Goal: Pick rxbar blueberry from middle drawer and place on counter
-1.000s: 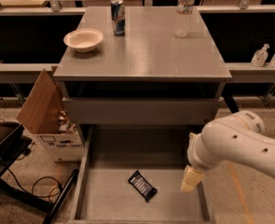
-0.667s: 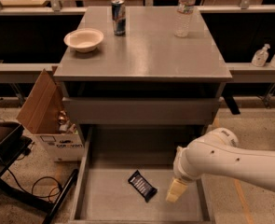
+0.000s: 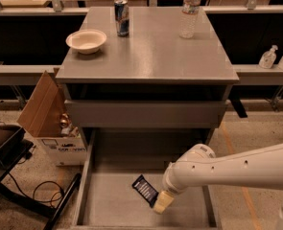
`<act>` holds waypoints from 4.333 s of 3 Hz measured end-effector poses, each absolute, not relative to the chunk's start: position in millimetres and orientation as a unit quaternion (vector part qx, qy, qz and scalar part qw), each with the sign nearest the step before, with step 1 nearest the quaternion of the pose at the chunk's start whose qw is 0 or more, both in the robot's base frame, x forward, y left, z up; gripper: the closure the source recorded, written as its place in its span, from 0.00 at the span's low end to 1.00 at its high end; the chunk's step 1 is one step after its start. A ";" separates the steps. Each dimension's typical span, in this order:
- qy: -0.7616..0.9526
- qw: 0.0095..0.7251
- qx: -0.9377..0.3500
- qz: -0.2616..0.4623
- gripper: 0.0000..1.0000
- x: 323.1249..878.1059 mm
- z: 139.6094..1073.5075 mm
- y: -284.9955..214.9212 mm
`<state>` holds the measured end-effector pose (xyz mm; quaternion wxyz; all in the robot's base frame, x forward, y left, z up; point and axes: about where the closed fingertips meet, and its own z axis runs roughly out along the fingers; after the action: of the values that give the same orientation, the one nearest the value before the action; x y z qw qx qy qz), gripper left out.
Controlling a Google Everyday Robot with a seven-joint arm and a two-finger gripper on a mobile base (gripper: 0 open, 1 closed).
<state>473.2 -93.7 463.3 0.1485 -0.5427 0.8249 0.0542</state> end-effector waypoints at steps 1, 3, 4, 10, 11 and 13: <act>0.837 0.139 -0.525 0.059 0.00 477.7 441.8 -85.4; 0.842 0.136 -0.517 0.069 0.00 480.1 428.0 -74.9; 0.842 0.150 -0.510 0.092 0.00 487.9 411.3 -59.4; 0.849 0.167 -0.488 0.114 0.00 511.5 341.9 -16.9; 0.853 0.157 -0.486 0.111 0.26 509.9 328.4 -13.3; 0.853 0.157 -0.486 0.111 0.72 509.8 343.0 -13.2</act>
Offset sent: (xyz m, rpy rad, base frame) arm 0.0041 0.0074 -0.0192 0.0020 0.0236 -0.0361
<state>509.8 -13.2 343.0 0.1570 -0.4856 0.8527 0.1110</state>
